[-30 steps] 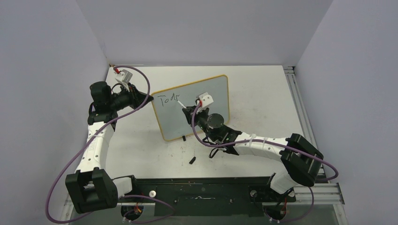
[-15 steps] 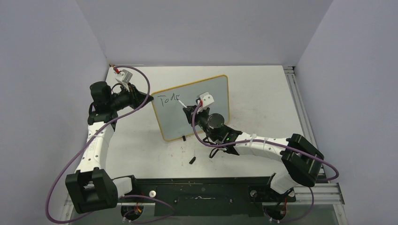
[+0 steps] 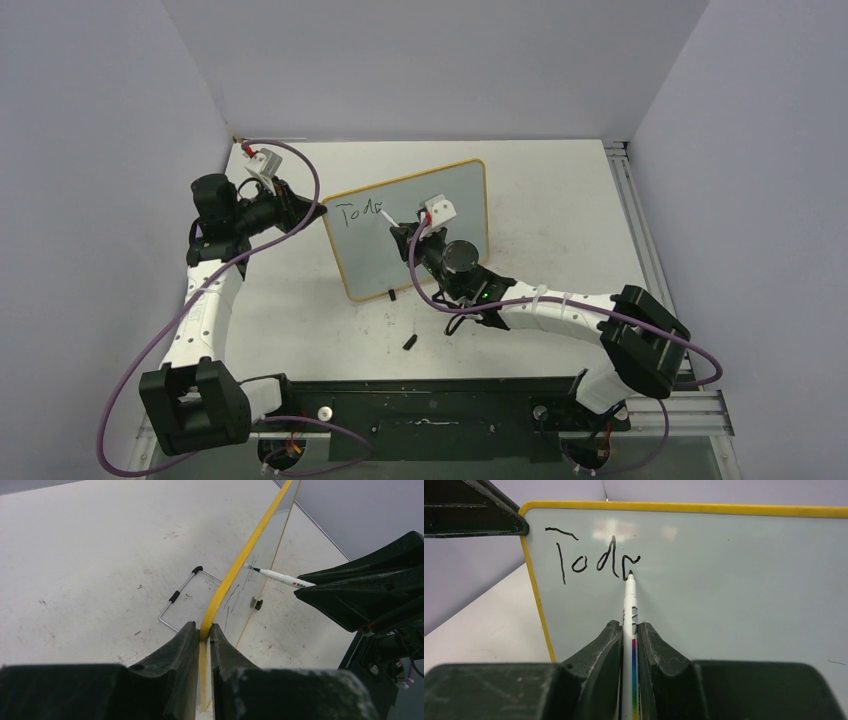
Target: Write a sentence on the whiteboard
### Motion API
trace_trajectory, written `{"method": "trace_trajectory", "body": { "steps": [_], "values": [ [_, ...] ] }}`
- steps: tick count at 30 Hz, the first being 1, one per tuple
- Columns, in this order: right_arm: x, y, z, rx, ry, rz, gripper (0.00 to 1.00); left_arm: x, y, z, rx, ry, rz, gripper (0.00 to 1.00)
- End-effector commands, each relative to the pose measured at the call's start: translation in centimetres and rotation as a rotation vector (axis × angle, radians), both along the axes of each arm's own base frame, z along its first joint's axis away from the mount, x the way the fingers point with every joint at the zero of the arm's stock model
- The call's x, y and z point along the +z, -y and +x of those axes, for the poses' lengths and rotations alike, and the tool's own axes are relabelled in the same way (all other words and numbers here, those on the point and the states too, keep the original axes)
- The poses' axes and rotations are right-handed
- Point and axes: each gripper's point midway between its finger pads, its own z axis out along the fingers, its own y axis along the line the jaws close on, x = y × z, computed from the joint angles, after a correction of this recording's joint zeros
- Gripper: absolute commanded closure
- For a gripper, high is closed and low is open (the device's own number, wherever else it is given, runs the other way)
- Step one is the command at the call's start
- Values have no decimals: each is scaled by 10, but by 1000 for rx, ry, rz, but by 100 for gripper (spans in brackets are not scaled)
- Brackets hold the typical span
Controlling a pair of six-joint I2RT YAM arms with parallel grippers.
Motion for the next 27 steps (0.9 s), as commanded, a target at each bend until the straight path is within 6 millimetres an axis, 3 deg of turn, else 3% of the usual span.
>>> {"method": "trace_trajectory", "body": {
  "steps": [1,11,27],
  "values": [
    [59,9,8,-43,94,126,95,8,-3,1,1,35,4,100],
    [61,10,9,-48,99,130,95,8,-3,1,1,33,4,100],
    [17,8,2,-28,13,63,95,8,-3,1,1,33,2,100]
  ]
}}
